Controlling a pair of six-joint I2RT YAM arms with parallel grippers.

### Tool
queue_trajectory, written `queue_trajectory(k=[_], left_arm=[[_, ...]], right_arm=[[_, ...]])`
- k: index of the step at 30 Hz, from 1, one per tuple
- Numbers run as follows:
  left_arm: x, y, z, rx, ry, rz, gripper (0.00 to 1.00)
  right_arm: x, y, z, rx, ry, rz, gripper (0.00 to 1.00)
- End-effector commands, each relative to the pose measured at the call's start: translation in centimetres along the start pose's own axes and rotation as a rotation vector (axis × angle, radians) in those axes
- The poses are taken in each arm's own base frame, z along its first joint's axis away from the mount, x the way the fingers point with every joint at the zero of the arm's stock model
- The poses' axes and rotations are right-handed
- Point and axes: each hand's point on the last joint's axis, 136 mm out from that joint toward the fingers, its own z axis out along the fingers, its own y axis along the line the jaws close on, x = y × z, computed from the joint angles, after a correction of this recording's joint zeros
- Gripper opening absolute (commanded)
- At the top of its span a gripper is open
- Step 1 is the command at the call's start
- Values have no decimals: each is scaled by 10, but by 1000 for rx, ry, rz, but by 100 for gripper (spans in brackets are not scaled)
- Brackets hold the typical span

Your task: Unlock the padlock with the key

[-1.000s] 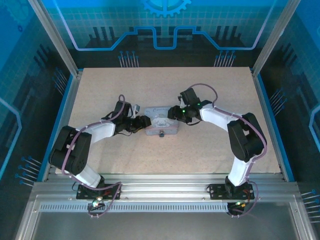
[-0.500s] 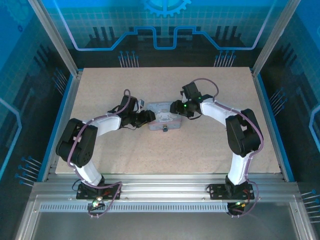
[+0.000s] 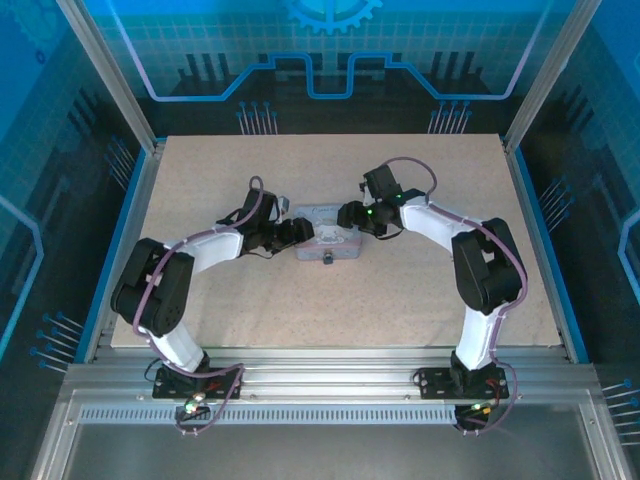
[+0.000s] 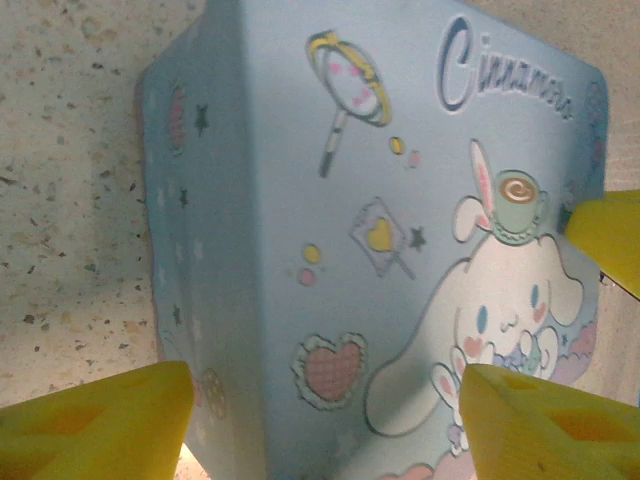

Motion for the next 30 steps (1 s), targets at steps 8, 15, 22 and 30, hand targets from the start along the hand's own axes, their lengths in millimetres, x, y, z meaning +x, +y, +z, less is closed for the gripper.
queue_trajectory(k=[8, 15, 22, 30], left_arm=[[-1, -10, -41, -39, -77, 52, 74], [29, -17, -71, -28, -90, 43, 75], [67, -43, -75, -26, -91, 121, 74], [105, -81, -63, 0, -79, 230, 75]], right_arm=[[4, -12, -50, 33, -38, -15, 67], [8, -75, -109, 155, -106, 88, 65], [21, -160, -158, 326, -156, 320, 63], [30, -234, -172, 512, -130, 497, 57]])
